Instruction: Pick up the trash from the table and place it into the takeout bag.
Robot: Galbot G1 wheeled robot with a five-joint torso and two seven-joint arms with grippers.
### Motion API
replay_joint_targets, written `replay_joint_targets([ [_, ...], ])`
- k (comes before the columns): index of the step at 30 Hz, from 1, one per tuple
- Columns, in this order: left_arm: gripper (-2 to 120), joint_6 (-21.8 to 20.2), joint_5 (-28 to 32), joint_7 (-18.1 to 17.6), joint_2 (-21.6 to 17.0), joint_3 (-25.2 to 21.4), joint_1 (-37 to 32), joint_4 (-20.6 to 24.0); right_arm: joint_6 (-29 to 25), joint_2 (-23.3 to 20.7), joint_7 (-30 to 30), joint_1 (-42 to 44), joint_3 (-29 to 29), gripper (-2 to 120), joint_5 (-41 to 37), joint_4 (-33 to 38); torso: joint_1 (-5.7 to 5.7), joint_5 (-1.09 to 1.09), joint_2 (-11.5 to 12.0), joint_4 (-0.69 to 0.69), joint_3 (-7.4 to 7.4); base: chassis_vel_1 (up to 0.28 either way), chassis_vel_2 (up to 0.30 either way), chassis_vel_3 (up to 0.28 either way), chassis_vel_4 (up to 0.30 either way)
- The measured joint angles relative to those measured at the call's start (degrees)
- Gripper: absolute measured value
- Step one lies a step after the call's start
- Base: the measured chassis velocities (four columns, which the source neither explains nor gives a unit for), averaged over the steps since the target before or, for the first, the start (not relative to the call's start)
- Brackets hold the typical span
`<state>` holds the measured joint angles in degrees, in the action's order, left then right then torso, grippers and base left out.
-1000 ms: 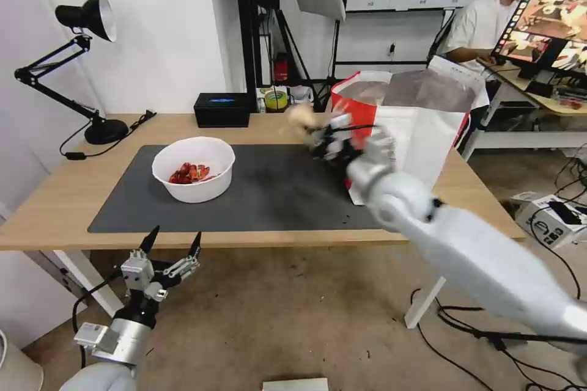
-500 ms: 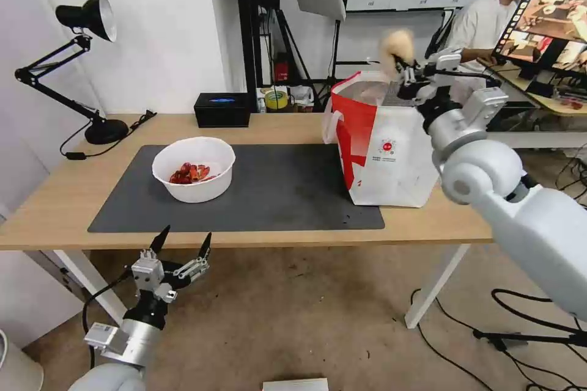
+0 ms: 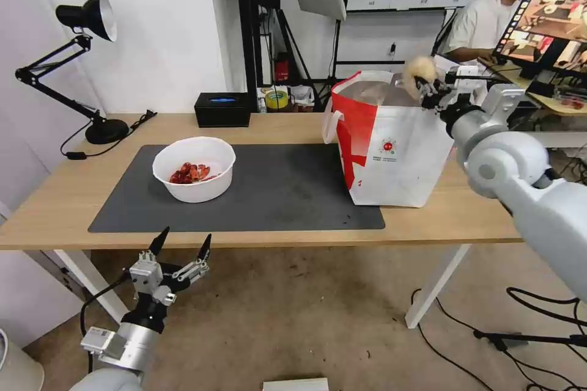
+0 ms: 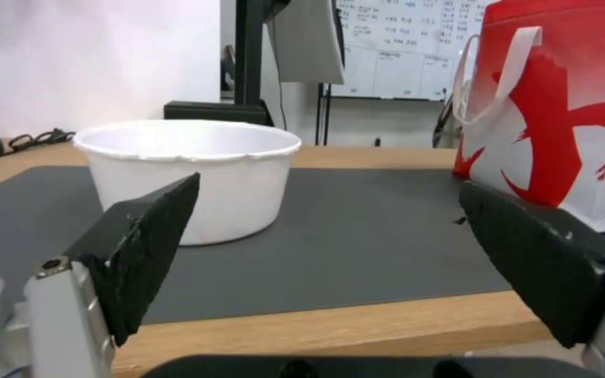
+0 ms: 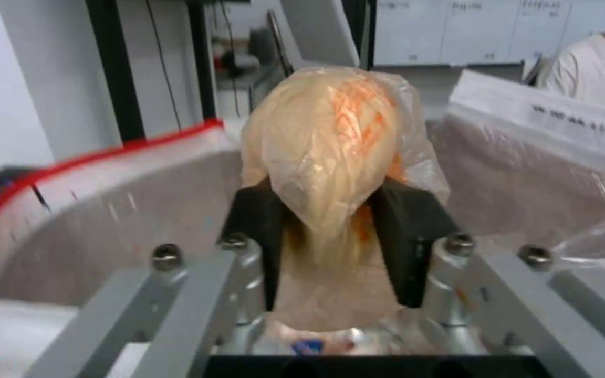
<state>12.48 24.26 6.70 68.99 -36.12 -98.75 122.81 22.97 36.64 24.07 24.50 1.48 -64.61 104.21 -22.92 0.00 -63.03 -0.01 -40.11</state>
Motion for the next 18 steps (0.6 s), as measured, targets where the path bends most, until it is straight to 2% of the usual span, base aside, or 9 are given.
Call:
replay_joint_targets([
  [2,100,0.0,0.0,0.0,0.1,0.0,-0.3,0.2,2.6,-0.7,0.0,-0.3,0.1,50,0.0,0.4,0.0,-0.01,0.0,0.01,0.0,0.0,0.0,0.0,0.0],
  [4,100,0.0,0.0,0.0,0.2,0.0,-0.5,0.2,3.0,-0.9,0.0,-0.5,0.0,52,0.1,0.4,0.0,0.0,0.0,0.01,0.0,0.0,0.0,0.0,0.0],
  [8,100,0.0,-0.2,0.1,0.2,-0.1,-0.8,0.6,3.4,-1.6,-0.4,-1.1,-0.2,70,0.2,0.3,0.0,-0.01,0.0,0.01,0.0,0.0,0.0,0.0,0.0],
  [9,100,0.0,-0.2,0.1,0.2,-0.1,-0.8,0.6,3.4,-1.6,-0.4,-1.1,-0.2,70,0.2,0.3,0.0,-0.01,0.0,0.01,0.0,0.0,0.0,0.0,0.0],
  [11,100,0.0,-0.2,0.1,0.3,-0.1,-0.9,0.8,3.4,-1.8,-0.6,-1.2,-0.4,80,-0.1,0.4,0.0,0.0,0.0,0.0,0.0,0.0,0.0,0.0,0.0],
  [12,100,0.0,-0.2,0.1,0.3,-0.1,-0.9,0.8,3.4,-1.8,-0.6,-1.2,-0.4,80,-0.1,0.4,0.0,0.0,0.0,0.0,0.0,0.0,0.0,0.0,0.0],
  [15,100,0.0,-0.3,0.1,0.5,-0.1,-1.2,1.1,2.6,-1.8,-0.8,-1.5,-0.8,96,-0.3,0.4,0.0,0.0,0.0,0.01,0.0,0.0,0.0,0.0,0.0],
  [18,100,0.0,-0.4,0.1,0.6,-0.3,-1.5,1.4,0.2,-1.8,-1.8,-1.2,-0.8,99,-1.2,0.5,0.0,-0.01,0.0,0.01,0.0,0.0,0.0,0.0,0.0],
])
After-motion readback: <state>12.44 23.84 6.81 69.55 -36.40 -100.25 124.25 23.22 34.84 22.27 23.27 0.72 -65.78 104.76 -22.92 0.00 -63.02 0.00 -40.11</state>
